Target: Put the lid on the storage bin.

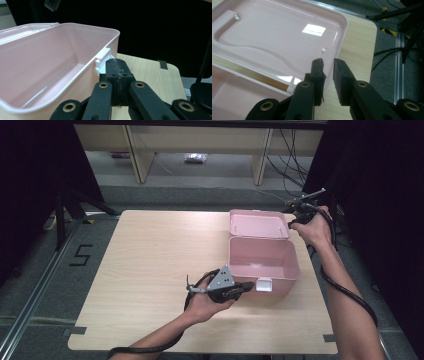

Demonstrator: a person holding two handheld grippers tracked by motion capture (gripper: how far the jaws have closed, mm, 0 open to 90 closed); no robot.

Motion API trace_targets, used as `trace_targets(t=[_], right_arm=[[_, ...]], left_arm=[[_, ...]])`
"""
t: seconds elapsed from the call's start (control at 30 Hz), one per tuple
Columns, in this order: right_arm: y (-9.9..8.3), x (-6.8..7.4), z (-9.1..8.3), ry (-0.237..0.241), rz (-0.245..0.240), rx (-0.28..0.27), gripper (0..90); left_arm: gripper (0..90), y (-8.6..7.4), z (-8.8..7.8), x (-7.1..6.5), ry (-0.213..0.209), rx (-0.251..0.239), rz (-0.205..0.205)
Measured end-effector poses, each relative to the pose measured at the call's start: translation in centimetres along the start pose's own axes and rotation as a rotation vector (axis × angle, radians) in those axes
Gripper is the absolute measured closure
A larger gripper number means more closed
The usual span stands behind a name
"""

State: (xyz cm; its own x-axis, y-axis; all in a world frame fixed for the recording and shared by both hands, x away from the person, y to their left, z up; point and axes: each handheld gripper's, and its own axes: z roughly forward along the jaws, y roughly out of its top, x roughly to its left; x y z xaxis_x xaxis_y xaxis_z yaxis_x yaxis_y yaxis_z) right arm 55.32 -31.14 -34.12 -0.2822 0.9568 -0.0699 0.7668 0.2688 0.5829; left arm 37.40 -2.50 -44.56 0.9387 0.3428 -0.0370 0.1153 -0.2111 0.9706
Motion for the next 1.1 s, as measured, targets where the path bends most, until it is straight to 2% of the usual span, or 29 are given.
trace_targets(t=[0.03,0.07,0.1,0.17,0.2,0.27,0.3,0.33,0.47,0.53,0.6,0.73,0.83,0.9,0.93,0.97,1.0,1.03,1.1], right_arm=[[0.0,0.0,0.1,-0.001,0.003,0.002,79.0],[0.0,0.2,0.2,0.0,0.025,0.008,79.0],[0.0,0.0,0.3,-0.003,0.007,0.003,79.0],[0.0,0.1,0.6,0.0,0.027,0.007,79.0],[0.0,-0.1,0.7,-0.005,0.009,0.001,79.0],[0.0,-0.2,0.8,-0.004,0.012,-0.001,79.0],[0.0,0.0,0.9,-0.001,0.041,0.009,79.0],[0.1,-0.2,1.0,-0.007,0.023,0.005,78.9],[0.2,-0.3,1.2,-0.012,0.024,-0.001,78.9],[0.3,-0.1,1.3,-0.005,0.046,0.008,78.9],[0.4,-0.3,1.5,-0.011,0.031,-0.003,78.8],[0.5,-0.2,1.8,-0.008,0.046,-0.001,78.6],[0.6,-0.3,2.1,-0.009,0.056,0.002,78.6],[0.8,-0.3,2.3,-0.013,0.055,-0.001,78.6],[0.8,-0.2,2.2,-0.011,0.072,0.012,78.6],[0.9,-0.4,2.4,-0.016,0.042,0.001,78.4],[1.0,-0.3,2.4,-0.012,0.049,0.005,78.2],[1.0,-0.1,2.5,-0.007,0.086,0.006,78.1],[1.2,-0.4,2.6,-0.013,0.056,-0.005,77.9]], left_arm=[[89.6,-0.1,0.3,0.0,0.002,0.003,-0.001],[89.6,-0.1,0.6,0.0,-0.002,-0.002,-0.004],[89.6,-0.2,0.8,0.1,-0.005,0.006,0.005],[89.6,-0.4,1.2,0.2,-0.005,0.006,0.004],[89.6,-0.5,1.4,0.2,-0.006,0.005,-0.002],[89.6,-0.5,1.8,0.1,-0.007,0.005,0.003],[89.6,-0.5,2.1,0.1,-0.012,-0.003,0.0],[89.6,-0.5,2.2,0.1,-0.008,0.004,0.003],[89.6,-0.3,3.0,0.1,-0.01,-0.003,0.012],[89.6,-0.2,3.3,0.2,0.0,-0.007,0.022],[89.6,-0.2,3.5,0.1,0.008,-0.005,0.02],[89.6,-0.5,3.8,0.2,0.022,0.004,0.028],[89.6,-0.7,4.0,0.3,0.026,-0.004,0.017],[89.6,-0.8,4.0,0.3,0.035,0.009,0.024],[89.6,-0.9,4.1,0.3,0.035,0.006,0.021],[89.6,-0.9,4.1,0.3,0.035,0.005,0.018],[89.6,-0.9,4.1,0.3,0.034,0.007,0.021],[89.6,-0.9,4.1,0.3,0.035,0.012,0.025],[89.6,-1.0,4.2,0.1,0.04,0.01,0.025]])
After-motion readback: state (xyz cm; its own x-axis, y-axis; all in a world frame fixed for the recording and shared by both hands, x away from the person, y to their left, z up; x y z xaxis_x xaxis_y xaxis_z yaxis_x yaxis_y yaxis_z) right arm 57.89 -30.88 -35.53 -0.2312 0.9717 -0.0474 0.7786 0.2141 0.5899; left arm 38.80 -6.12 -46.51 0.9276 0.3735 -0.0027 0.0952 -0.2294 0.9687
